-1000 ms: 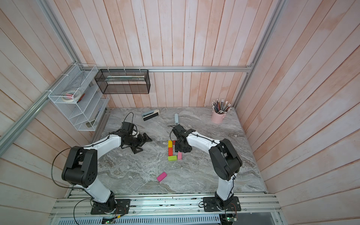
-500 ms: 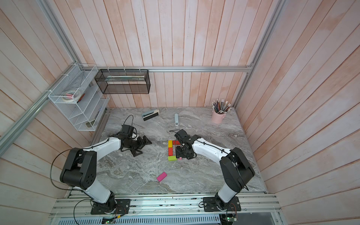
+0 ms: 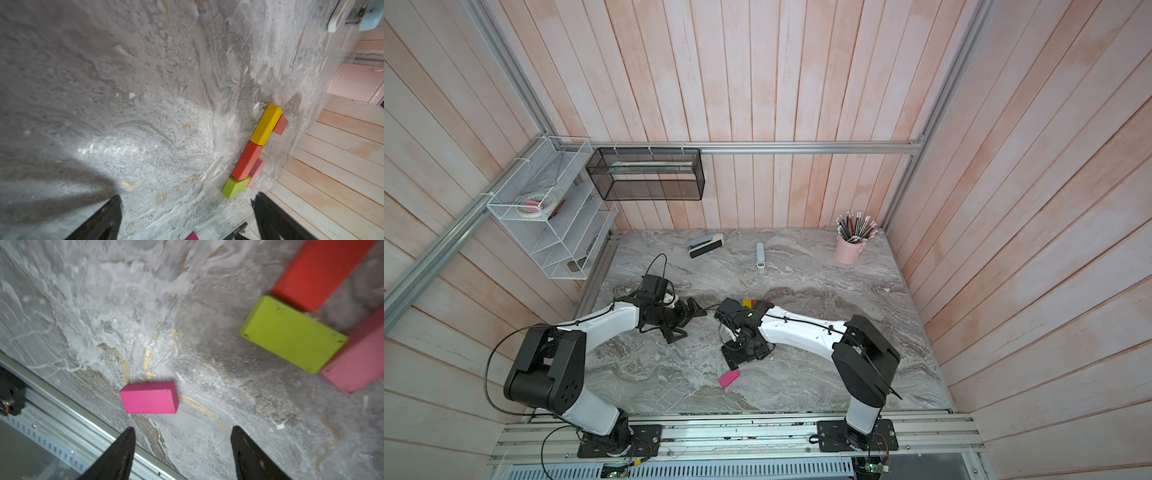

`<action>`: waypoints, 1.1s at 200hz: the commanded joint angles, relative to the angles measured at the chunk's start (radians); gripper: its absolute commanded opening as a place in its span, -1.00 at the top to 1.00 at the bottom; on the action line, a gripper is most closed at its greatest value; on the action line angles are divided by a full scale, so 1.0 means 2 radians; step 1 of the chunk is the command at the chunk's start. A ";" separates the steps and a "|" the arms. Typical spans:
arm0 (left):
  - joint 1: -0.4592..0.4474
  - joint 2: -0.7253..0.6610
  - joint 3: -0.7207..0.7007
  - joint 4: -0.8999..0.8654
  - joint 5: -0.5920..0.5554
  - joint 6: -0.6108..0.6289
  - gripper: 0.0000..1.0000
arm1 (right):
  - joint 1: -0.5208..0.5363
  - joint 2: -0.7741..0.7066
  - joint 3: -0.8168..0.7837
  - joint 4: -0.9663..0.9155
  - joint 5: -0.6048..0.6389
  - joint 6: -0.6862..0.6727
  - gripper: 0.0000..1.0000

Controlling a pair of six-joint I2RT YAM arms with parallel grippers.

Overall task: Assemble the number 6 with building blocks
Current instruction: Pick up the building block from the center of the board.

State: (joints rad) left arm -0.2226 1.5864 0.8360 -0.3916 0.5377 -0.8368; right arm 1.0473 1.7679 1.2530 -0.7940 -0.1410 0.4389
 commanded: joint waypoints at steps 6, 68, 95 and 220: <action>0.008 -0.022 -0.024 0.017 0.015 -0.015 -1.00 | 0.021 0.025 0.026 -0.027 0.006 -0.036 -0.63; 0.058 -0.064 -0.064 0.009 0.032 -0.008 -1.00 | 0.043 0.063 0.052 -0.024 0.028 -0.067 -0.76; 0.061 -0.072 -0.068 0.005 0.032 -0.007 -1.00 | 0.046 0.079 0.057 -0.023 0.028 -0.078 -0.76; 0.061 -0.085 -0.079 0.003 0.030 -0.009 -1.00 | 0.047 0.093 0.048 -0.002 0.004 -0.078 -0.76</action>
State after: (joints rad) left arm -0.1047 1.4319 0.6918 -0.3775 0.5949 -0.8650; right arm 1.1347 1.9373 1.3457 -0.8047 -0.1146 0.2901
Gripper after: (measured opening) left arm 0.998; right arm 0.880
